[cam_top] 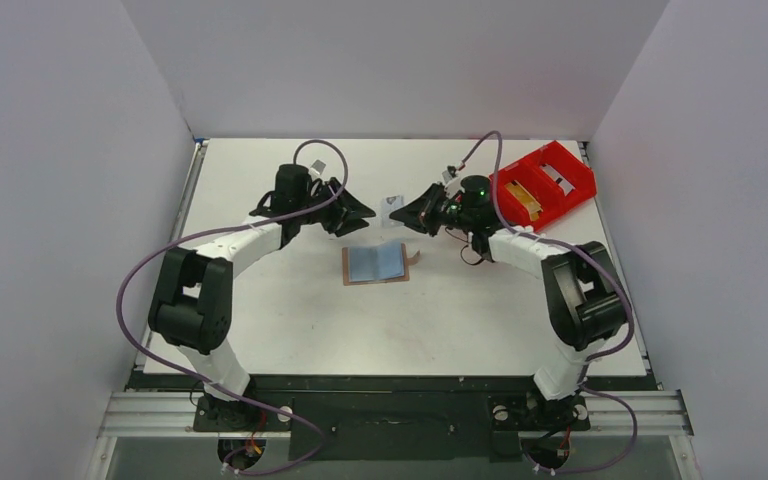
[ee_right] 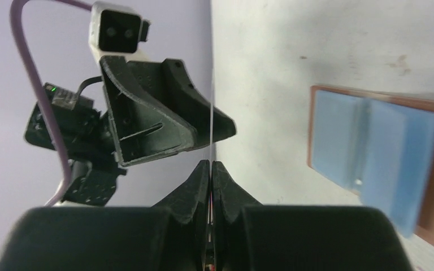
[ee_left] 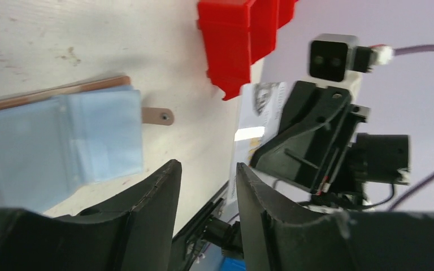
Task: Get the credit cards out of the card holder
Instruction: Place the credit card in the storage box.
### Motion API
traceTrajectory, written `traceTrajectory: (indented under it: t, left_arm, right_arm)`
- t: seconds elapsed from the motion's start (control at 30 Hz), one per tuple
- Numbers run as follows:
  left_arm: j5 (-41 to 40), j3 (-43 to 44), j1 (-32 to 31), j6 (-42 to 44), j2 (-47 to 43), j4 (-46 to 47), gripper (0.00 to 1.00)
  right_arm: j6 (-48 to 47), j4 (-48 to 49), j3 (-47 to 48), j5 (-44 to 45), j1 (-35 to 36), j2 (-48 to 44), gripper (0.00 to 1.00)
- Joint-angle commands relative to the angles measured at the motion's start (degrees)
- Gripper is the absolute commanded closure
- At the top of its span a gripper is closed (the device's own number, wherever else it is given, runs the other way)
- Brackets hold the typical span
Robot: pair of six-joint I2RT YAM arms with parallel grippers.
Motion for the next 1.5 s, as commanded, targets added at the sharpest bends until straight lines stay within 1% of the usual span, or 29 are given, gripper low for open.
traceTrajectory:
  t: [0.0, 0.1, 0.13, 0.17, 0.2, 0.3, 0.4, 0.5, 0.57, 0.8, 0.9, 1.07, 1.23, 1.47]
  left_arm:
    - [-6.26, 6.59, 0.13, 12.07, -5.41, -17.14, 0.6]
    - [-7.08, 7.77, 0.2, 14.8, -6.18, -21.68, 0.58]
    - [-6.86, 7.71, 0.28, 15.47, -6.7, -21.98, 0.56]
    - [-6.26, 7.32, 0.3, 15.65, -6.96, -22.27, 0.56]
    - [-5.97, 7.14, 0.31, 16.08, -7.51, -22.32, 0.54]
    - [-5.19, 5.51, 0.23, 16.81, -8.81, -22.7, 0.53]
    - [-4.54, 3.71, 0.22, 17.49, -10.41, -22.44, 0.51]
    - [-3.4, 3.07, 0.2, 18.24, -10.91, -22.68, 0.5]
    - [-3.17, 2.49, 0.22, 18.3, -11.38, -22.34, 0.49]
    - [-1.61, 1.09, 0.22, 17.49, -12.59, -20.39, 0.48]
    - [-1.43, 1.26, 0.22, 17.46, -12.86, -20.28, 0.48]
    - [-1.19, 1.92, 0.31, 17.46, -12.73, -20.8, 0.47]
    - [-1.54, 3.15, 0.31, 17.73, -12.6, -21.76, 0.46]
    - [-2.06, 4.37, 0.31, 17.59, -11.81, -22.46, 0.45]
  right_arm:
    - [-17.64, -22.69, 5.12, 8.25, -3.17, -7.15, 1.0]
    - [-21.95, -28.98, 6.17, 12.83, -5.76, -9.8, 1.0]
    - [-23.0, -32.88, 6.55, 13.9, -7.22, -10.2, 1.0]
    - [-24.81, -34.98, 7.49, 16.21, -7.96, -10.78, 1.0]
    - [-25.75, -39.04, 8.04, 19.21, -9.57, -11.12, 1.0]
    - [-29.49, -45.29, 10.64, 25.45, -12.66, -12.36, 1.0]
    - [-31.25, -51.2, 14.24, 33.51, -17.27, -12.54, 1.0]
    - [-31.48, -54.22, 17.69, 37.97, -21.36, -11.46, 1.0]
    - [-31.07, -55.82, 20.36, 41.24, -25.55, -10.18, 1.0]
    - [-29.62, -56.07, 29.35, 51.56, -31.22, -2.64, 1.0]
    - [-29.44, -55.42, 34.28, 53.03, -33.21, 0.69, 1.0]
    - [-28.53, -55.9, 42.4, 52.96, -35.48, 8.87, 1.0]
    - [-28.0, -58.21, 51.65, 51.23, -36.96, 16.44, 1.0]
    - [-26.95, -60.66, 59.6, 48.23, -37.36, 23.55, 1.0]
